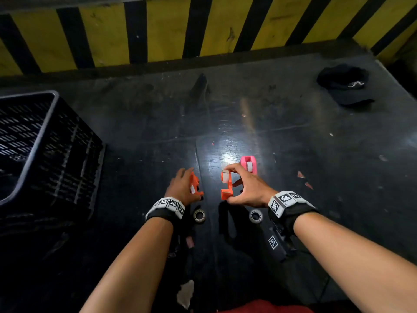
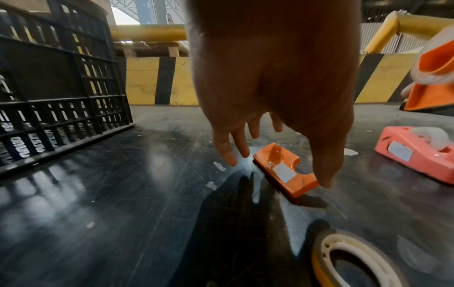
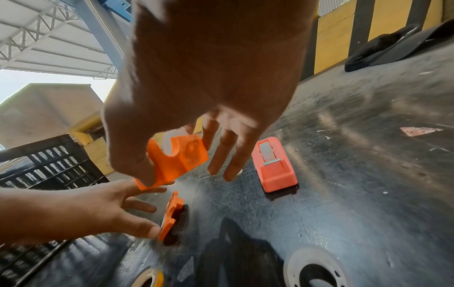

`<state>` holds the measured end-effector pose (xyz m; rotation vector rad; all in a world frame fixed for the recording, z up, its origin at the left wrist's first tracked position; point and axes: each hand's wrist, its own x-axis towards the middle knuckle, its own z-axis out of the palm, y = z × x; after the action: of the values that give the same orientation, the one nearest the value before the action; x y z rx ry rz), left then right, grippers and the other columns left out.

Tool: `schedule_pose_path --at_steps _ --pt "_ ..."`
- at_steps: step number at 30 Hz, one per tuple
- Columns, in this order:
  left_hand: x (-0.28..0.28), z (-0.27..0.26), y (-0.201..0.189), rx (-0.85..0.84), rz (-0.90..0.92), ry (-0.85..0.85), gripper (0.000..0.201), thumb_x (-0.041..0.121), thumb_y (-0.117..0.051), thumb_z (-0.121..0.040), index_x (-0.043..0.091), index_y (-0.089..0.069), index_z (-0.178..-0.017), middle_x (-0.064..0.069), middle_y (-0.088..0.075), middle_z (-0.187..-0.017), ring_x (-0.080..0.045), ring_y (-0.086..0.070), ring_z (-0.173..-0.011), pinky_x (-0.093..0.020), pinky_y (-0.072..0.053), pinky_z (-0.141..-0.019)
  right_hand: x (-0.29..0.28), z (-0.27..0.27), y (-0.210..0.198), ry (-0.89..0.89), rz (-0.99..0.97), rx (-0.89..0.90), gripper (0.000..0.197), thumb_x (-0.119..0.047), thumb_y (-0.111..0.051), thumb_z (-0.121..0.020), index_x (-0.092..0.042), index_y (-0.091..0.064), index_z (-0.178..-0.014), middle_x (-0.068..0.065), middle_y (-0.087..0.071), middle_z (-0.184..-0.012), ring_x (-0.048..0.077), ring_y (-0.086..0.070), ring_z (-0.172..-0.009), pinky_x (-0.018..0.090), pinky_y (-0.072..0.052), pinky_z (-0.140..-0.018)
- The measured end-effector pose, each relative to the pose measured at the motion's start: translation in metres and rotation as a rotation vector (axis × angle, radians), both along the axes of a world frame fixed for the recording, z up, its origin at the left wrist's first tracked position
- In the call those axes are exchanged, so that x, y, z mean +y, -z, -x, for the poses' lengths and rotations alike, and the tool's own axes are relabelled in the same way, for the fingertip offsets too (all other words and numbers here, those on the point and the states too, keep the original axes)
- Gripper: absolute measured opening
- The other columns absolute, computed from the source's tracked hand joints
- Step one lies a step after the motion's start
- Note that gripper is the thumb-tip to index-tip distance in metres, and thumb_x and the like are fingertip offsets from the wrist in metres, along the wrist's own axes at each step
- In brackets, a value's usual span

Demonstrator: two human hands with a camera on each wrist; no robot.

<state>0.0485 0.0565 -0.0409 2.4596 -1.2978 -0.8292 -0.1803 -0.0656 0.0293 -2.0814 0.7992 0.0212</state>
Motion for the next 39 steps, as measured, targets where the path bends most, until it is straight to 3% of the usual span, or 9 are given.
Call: schedule_pose_path --at_steps 4,7,10,12,17,20,27,35,39 --pt "-0.005 0.0 0.008 -0.032 -0.078 0.059 0.1 0.045 -0.086 -0.071 0.026 -0.035 -0.155 -0.01 -0.032 -0.166 -0.044 -0.044 -0.143 -0.054 -0.04 -0.117 -0.006 -0.004 0.0 -0.006 -0.029 0.014 0.086 -0.028 -0.084 -0.068 -0.033 -0.037 -0.139 -0.015 -0.047 -0.136 0.014 -0.063 -0.109 0.036 -0.051 -0.095" --pt "-0.006 0.004 0.007 0.012 -0.007 0.037 0.089 0.038 -0.087 -0.074 0.019 -0.045 -0.15 -0.01 -0.051 -0.152 -0.036 -0.055 -0.132 -0.045 -0.043 -0.116 -0.01 -0.007 0.001 -0.011 -0.038 0.025 0.085 -0.027 -0.084 -0.069 -0.033 -0.038 -0.139 -0.012 -0.048 -0.139 0.014 -0.06 -0.113 0.035 -0.05 -0.095" --pt "-0.012 0.012 -0.013 0.352 0.152 -0.107 0.083 0.022 -0.09 -0.071 0.015 -0.05 -0.144 -0.003 -0.069 -0.126 -0.014 -0.071 -0.104 -0.031 -0.054 -0.102 -0.016 -0.01 0.0 0.003 -0.044 0.025 0.083 -0.026 -0.082 -0.068 -0.033 -0.039 -0.138 -0.012 -0.049 -0.138 0.018 -0.058 -0.118 0.038 -0.05 -0.099" --pt "-0.02 0.017 -0.031 0.59 0.22 -0.124 0.071 0.002 -0.086 -0.075 0.016 -0.053 -0.136 -0.005 -0.067 -0.132 -0.007 -0.073 -0.091 -0.023 -0.061 -0.086 -0.021 -0.012 -0.001 0.024 -0.055 0.017 0.082 -0.025 -0.081 -0.066 -0.034 -0.04 -0.136 -0.011 -0.051 -0.137 0.02 -0.058 -0.12 0.04 -0.05 -0.102" --pt "-0.034 0.028 -0.064 0.808 0.279 -0.097 0.088 -0.008 -0.08 -0.077 0.005 -0.038 -0.154 -0.008 -0.047 -0.158 -0.007 -0.072 -0.1 -0.019 -0.061 -0.085 -0.029 -0.013 -0.008 0.051 -0.064 -0.016 0.082 -0.027 -0.078 -0.063 -0.035 -0.041 -0.136 -0.018 -0.051 -0.128 0.015 -0.054 -0.125 0.043 -0.05 -0.106" --pt "-0.032 0.036 -0.073 0.875 0.306 -0.105 0.081 -0.016 -0.072 -0.084 0.006 -0.037 -0.154 -0.006 -0.045 -0.159 -0.007 -0.071 -0.103 -0.02 -0.061 -0.083 -0.031 -0.009 -0.013 0.063 -0.051 -0.047 0.08 -0.035 -0.076 -0.059 -0.04 -0.043 -0.132 -0.028 -0.046 -0.119 0.02 -0.058 -0.12 0.046 -0.05 -0.105" --pt "-0.024 0.049 -0.084 0.942 0.332 -0.119 0.083 -0.015 -0.073 -0.083 0.011 -0.038 -0.154 0.002 -0.047 -0.153 0.002 -0.074 -0.101 -0.017 -0.059 -0.081 -0.033 0.001 -0.025 0.035 -0.025 -0.043 0.077 -0.04 -0.078 -0.058 -0.048 -0.044 -0.126 -0.019 -0.058 -0.123 0.022 -0.058 -0.117 0.047 -0.053 -0.098" --pt "-0.022 0.06 -0.096 0.969 0.33 -0.094 0.087 -0.013 -0.078 -0.079 0.014 -0.041 -0.153 0.002 -0.047 -0.158 -0.024 -0.067 -0.126 -0.033 -0.06 -0.099 -0.034 0.008 -0.038 0.007 -0.021 -0.06 0.077 -0.024 -0.088 -0.065 -0.033 -0.05 -0.131 -0.012 -0.062 -0.123 0.008 -0.063 -0.109 0.027 -0.054 -0.092" --pt "-0.024 0.062 -0.106 0.872 0.3 -0.072 0.09 0.006 -0.089 -0.072 0.022 -0.047 -0.15 -0.001 -0.056 -0.15 -0.023 -0.07 -0.122 -0.046 -0.055 -0.108 -0.033 0.013 -0.04 0.017 -0.011 -0.089 0.078 -0.025 -0.088 -0.063 -0.036 -0.05 -0.13 -0.01 -0.064 -0.123 0.008 -0.065 -0.107 0.025 -0.055 -0.09"
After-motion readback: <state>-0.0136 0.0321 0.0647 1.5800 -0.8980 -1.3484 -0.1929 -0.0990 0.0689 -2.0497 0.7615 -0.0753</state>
